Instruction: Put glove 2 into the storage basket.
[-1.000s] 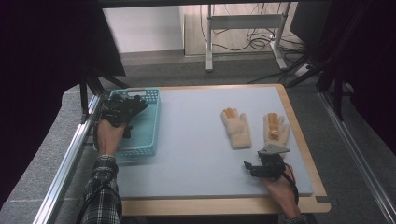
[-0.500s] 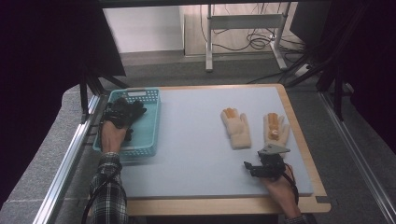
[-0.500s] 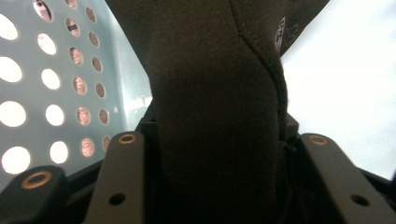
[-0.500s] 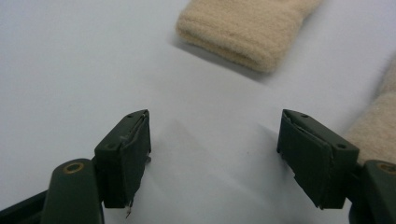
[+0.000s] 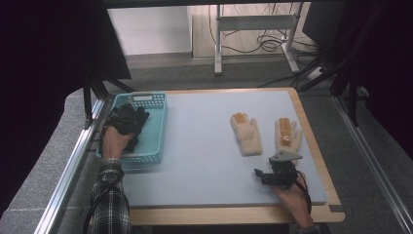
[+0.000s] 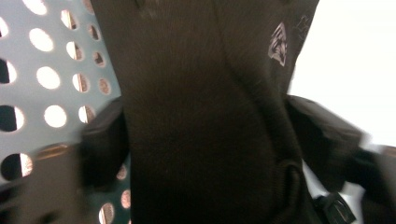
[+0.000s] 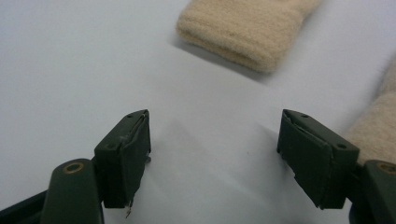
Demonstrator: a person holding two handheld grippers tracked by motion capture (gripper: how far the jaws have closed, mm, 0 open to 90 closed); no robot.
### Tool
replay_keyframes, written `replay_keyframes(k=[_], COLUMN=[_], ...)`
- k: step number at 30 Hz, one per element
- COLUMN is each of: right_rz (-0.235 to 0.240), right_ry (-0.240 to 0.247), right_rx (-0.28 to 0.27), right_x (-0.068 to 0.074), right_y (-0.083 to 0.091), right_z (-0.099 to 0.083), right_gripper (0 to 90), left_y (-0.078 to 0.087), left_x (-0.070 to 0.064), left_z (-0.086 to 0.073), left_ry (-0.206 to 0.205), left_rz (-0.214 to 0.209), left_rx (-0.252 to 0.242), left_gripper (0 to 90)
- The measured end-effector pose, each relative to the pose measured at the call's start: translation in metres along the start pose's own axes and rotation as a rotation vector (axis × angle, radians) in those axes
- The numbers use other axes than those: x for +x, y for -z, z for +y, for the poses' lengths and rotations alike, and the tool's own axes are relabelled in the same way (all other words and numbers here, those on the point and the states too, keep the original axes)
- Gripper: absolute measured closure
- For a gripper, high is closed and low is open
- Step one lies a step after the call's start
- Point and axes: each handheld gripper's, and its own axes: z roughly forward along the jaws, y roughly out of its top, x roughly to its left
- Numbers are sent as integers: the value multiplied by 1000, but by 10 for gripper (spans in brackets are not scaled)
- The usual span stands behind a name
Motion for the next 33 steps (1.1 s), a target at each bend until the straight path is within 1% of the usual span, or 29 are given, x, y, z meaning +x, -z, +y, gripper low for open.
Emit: replay_keyframes(k=[2, 3, 5, 8, 10, 11, 12, 13, 17, 21, 24, 26, 28, 33], right_rz=[0, 0, 0, 0, -1, -1, -1, -1, -2, -1, -1, 2, 2, -1], right_ry=[0, 0, 0, 0, 0, 0, 0, 0, 1, 2, 3, 1, 2, 3], right_rx=[0, 0, 0, 0, 1, 1, 1, 1, 1, 1, 1, 2, 3, 7], right_x=[0, 0, 0, 0, 0, 0, 0, 0, 0, 0, 0, 0, 0, 0], right_y=[0, 0, 0, 0, 0, 0, 0, 0, 0, 0, 0, 0, 0, 0], right_z=[0, 0, 0, 0, 0, 0, 0, 0, 0, 0, 0, 0, 0, 1], right_gripper=[251, 251, 251, 251, 251, 251, 251, 251, 250, 244, 235, 228, 227, 227], left_y=[5, 10, 18, 29, 36, 40, 45, 45, 53, 61, 67, 70, 74, 82], left_x=[3, 6, 9, 10, 11, 11, 10, 10, 5, -1, -5, -8, -13, -22], left_z=[0, -1, -2, -4, -5, -6, -8, -8, -12, -14, -15, -17, -19, -24], left_ry=[18, 34, 50, 51, 43, 43, 41, 41, 9, -7, -20, -30, -44, -88], left_rz=[-30, -60, -100, -120, -141, -154, -183, -183, -203, -226, -232, -248, -259, -265], left_rx=[-21, -42, -75, -118, -150, -173, -206, -206, -253, -290, -311, -329, -351, -391], left_gripper=[66, 46, 42, 33, 27, 25, 23, 20, 19, 18, 19, 20, 20, 20])
